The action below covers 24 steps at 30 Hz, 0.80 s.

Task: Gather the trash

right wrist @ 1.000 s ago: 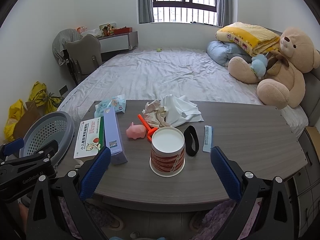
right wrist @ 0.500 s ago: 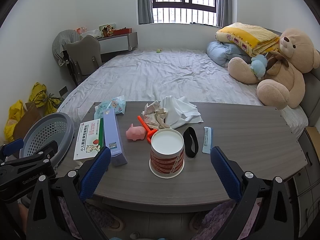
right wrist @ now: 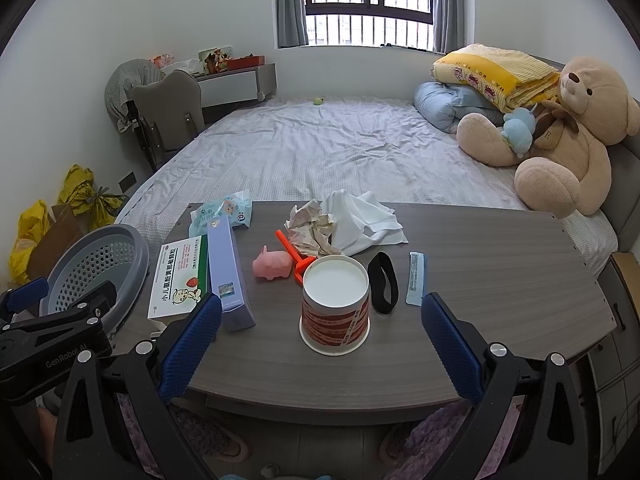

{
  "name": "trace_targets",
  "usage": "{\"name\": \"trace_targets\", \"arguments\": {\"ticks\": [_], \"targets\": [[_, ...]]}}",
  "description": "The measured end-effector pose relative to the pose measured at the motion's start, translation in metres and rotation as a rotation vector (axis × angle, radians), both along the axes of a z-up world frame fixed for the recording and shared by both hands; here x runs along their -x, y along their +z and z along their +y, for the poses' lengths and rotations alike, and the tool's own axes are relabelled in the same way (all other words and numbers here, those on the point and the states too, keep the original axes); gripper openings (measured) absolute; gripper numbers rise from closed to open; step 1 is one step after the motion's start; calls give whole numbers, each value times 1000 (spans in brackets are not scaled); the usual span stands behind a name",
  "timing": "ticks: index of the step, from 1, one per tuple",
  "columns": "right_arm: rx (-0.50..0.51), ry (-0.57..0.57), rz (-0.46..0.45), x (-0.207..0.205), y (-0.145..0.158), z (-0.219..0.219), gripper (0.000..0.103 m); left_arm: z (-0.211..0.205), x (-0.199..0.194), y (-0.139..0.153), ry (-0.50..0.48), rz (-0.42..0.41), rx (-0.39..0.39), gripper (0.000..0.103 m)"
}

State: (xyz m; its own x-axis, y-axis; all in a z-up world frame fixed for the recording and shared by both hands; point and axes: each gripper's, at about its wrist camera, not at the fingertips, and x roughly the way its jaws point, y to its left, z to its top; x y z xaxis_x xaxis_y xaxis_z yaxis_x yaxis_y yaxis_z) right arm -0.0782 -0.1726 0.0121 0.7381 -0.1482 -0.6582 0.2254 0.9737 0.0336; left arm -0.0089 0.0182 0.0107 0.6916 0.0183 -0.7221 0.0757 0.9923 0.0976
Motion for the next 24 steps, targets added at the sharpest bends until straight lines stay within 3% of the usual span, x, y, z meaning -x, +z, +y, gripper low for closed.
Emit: {"name": "trace_targets", "arguments": {"ticks": [15, 24], "targets": [[-6, 4, 0, -1, -1, 0, 96, 0, 0, -1, 1, 1, 0, 97], [-74, 10, -6, 5, -13, -15, 96, 10, -4, -14, 27, 26, 4, 97]]}}
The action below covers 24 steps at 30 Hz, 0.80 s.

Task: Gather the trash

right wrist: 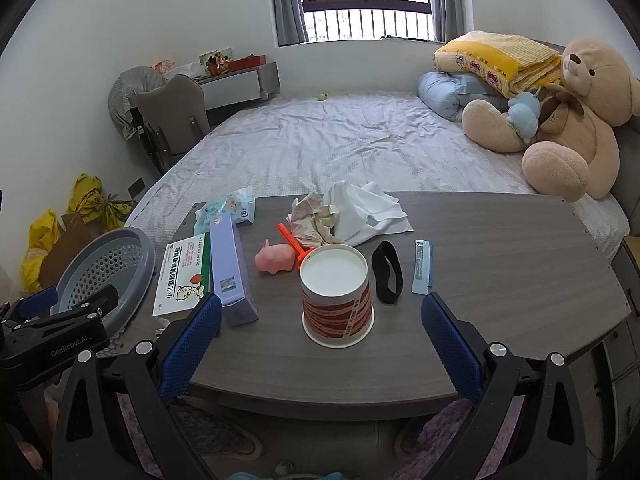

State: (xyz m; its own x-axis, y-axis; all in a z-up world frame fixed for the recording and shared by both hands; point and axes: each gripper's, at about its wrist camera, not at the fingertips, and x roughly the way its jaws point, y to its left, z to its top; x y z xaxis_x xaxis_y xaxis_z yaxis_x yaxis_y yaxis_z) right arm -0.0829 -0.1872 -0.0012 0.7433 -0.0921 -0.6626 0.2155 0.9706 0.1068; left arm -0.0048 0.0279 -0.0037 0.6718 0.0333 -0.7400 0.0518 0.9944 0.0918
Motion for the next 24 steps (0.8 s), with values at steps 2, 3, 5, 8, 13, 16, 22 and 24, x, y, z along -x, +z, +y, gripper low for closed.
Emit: {"name": "trace_targets", "arguments": {"ticks": [2, 3, 5, 8, 13, 16, 22, 24], "targets": [[-3, -8, 1, 5, -4, -6, 96, 3, -1, -5, 9, 8, -5, 97], [-3, -11, 3, 6, -7, -9, 96, 5, -2, -7, 17, 10, -11, 97], [-9, -13, 10, 8, -12, -15, 96, 8, -4, -15, 32, 18, -24, 97], [-15, -21, 24, 6, -24, -23, 96, 10, -7, -23, 46, 26, -40, 97], [-35, -4, 32, -4, -39, -31, 96, 15, -15, -34, 57, 39, -32, 97], [-29, 35, 12, -12, -45, -30, 96, 15, -19, -39, 53, 47, -27, 97], [-5, 51, 17, -34, -56, -26, 95, 10, -26, -44, 43, 56, -20, 97], [-1, 50, 24, -40, -61, -27, 95, 8, -28, -46, 38, 60, -17, 97]]}}
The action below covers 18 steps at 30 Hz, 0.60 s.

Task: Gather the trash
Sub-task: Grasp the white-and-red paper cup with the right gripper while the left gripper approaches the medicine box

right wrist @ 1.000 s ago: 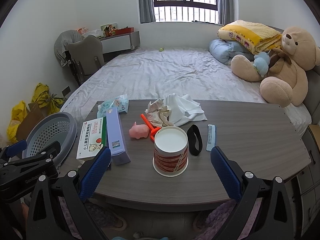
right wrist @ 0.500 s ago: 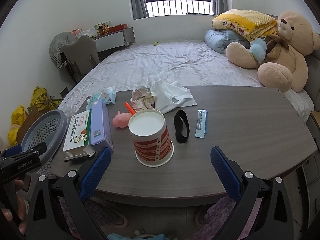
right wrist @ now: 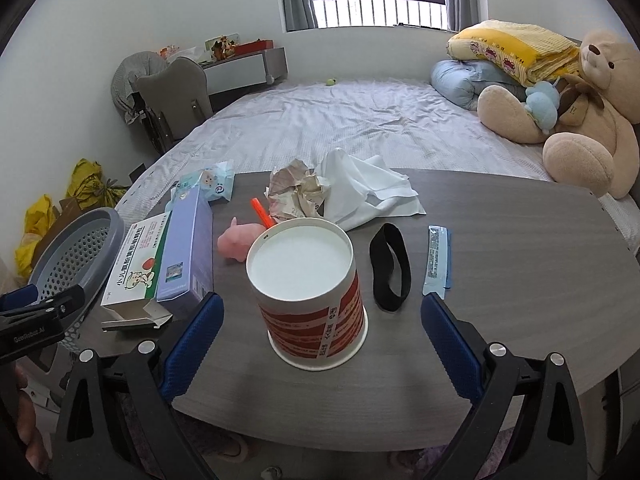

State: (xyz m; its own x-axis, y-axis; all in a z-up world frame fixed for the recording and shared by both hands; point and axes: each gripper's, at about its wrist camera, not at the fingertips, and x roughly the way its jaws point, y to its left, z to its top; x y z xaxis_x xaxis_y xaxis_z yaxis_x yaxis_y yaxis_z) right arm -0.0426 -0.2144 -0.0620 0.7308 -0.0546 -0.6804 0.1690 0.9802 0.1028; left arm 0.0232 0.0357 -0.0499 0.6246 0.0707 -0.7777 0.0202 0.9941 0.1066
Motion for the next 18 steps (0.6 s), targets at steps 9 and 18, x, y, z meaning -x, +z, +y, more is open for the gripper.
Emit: {"name": "trace_targets", "arguments": {"ticks": [9, 18], "targets": [[53, 5, 29, -21, -10, 4, 73, -2, -8, -5, 0, 19, 13, 97], [45, 51, 33, -21, -10, 9, 60, -7, -12, -10, -7, 53, 24, 97]]}}
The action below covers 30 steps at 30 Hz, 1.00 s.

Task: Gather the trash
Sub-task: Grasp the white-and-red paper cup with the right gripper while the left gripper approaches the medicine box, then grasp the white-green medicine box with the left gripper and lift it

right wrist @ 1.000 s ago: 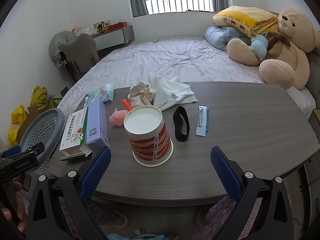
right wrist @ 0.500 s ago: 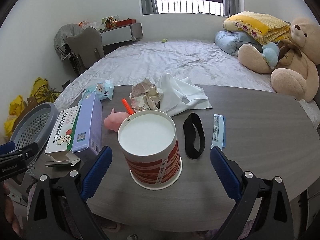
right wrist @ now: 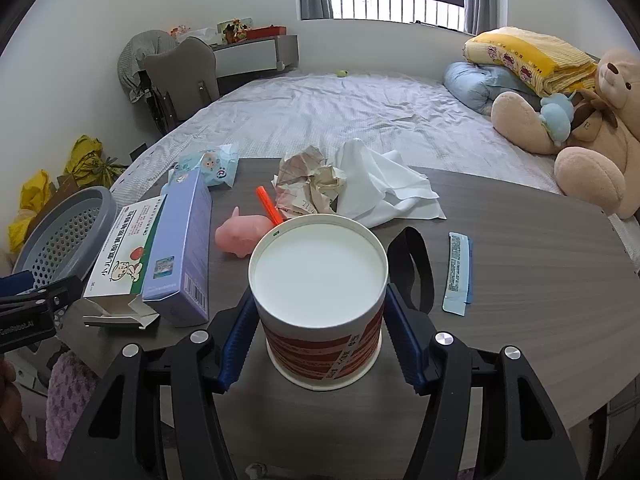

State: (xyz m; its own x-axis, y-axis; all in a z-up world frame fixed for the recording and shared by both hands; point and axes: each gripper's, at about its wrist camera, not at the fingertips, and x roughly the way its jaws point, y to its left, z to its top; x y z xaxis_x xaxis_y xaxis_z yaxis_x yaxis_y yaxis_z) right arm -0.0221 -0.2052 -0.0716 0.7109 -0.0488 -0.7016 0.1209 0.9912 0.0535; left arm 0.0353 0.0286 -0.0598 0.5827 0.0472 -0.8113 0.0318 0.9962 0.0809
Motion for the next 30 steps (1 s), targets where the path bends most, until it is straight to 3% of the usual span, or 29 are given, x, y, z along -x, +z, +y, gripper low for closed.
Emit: {"name": "trace_targets", "arguments": {"ticks": [12, 16, 23, 30], "targets": [[-11, -10, -52, 20, 26, -10, 60, -17, -19, 3, -39, 31, 80, 97], [-19, -8, -62, 24, 27, -13, 60, -34, -25, -4, -63, 46, 45, 97], [-41, -17, -58, 27, 22, -21, 60, -47, -35, -18, -79, 99, 80, 97], [-63, -23, -64, 28, 20, -29, 60, -52, -43, -29, -58, 123, 66, 97]]}}
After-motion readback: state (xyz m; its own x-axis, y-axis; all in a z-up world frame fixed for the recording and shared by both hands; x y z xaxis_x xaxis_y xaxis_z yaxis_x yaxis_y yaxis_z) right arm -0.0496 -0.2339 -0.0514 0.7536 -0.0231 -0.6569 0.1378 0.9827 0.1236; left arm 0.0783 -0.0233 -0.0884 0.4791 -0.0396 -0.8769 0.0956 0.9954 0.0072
